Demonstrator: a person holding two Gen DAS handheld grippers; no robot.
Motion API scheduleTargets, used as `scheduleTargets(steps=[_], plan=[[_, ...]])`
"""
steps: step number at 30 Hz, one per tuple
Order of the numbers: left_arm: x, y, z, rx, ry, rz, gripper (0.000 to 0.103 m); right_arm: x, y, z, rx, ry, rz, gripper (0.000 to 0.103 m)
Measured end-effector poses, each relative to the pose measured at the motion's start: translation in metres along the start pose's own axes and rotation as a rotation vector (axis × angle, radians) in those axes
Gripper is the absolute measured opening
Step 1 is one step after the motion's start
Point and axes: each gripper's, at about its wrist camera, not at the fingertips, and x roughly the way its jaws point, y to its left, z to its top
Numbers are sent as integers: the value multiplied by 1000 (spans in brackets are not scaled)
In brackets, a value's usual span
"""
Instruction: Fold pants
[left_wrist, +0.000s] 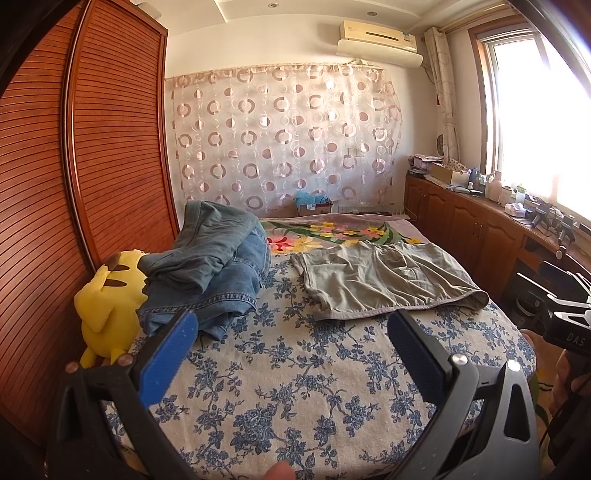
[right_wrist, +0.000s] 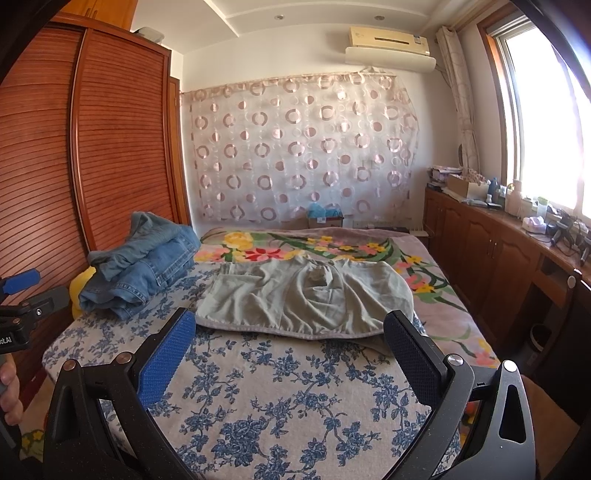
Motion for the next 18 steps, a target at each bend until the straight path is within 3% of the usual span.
scheduleTargets(steps=[18], plan=[[0, -3, -2, 2, 3, 1, 103, 1, -3, -3, 1, -2, -1, 103]])
